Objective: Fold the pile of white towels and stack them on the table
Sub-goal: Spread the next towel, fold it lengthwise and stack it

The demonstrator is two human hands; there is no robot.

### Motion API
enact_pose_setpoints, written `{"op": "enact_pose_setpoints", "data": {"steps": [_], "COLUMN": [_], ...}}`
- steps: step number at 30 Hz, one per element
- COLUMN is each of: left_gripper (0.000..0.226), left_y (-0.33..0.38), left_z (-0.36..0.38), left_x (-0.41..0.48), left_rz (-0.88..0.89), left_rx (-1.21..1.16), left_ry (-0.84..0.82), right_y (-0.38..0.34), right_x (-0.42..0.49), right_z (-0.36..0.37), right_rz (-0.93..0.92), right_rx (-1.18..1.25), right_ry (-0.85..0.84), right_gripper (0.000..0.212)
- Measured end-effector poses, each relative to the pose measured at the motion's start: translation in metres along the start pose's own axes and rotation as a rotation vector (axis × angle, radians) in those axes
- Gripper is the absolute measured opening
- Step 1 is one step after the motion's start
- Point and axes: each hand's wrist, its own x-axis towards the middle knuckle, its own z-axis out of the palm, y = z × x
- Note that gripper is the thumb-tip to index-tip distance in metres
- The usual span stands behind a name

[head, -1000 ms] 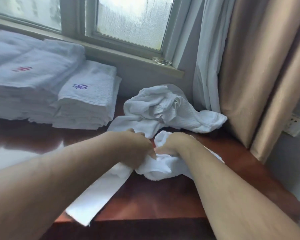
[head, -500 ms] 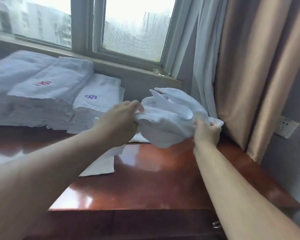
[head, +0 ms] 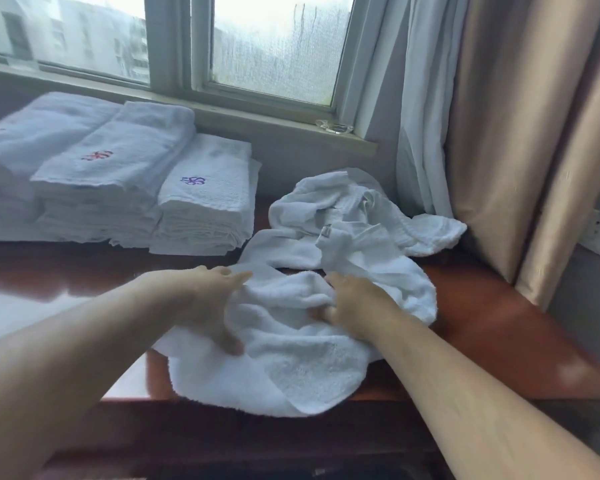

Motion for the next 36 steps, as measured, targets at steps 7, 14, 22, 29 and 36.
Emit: {"op": "enact_pose_setpoints", "data": {"steps": [7,14,22,29,36], "left_gripper": [0.114,0.041,0.018,0.036,0.066], "left_y": [-0.032,-0.028,-0.061,-0.05,-0.02], "left_z": [0.019,0.027,0.001,0.007,0.016], "left_x": [-0.016,-0.029,-0.03,-0.013,-0.009], "left_rz": [0.24,0.083,0.072,0.133,0.171], "left_rx": [0.009,0.031,-0.695,-0.118,-0.062], "left_ry": [0.451,0.283,0.269,0.152,0.236], "right_y": [-0.015,-0.065,-0.067,-0.06,-0.066], "right_x": [0.021,0.021,0.023,0.021,0.031], "right_z": [-0.015,0.016,0.043,0.021,0.03], "right_rz": [0.122,-0.208,-0.158,-0.255,-0.085], "right_rx": [0.013,-0.116,0.048,0.514,0.006], "right_ry": [0.689,0.623,0.155,-0.024,0.078], "right_gripper": [0.038,0.016,0.037,0.011,0.042]}}
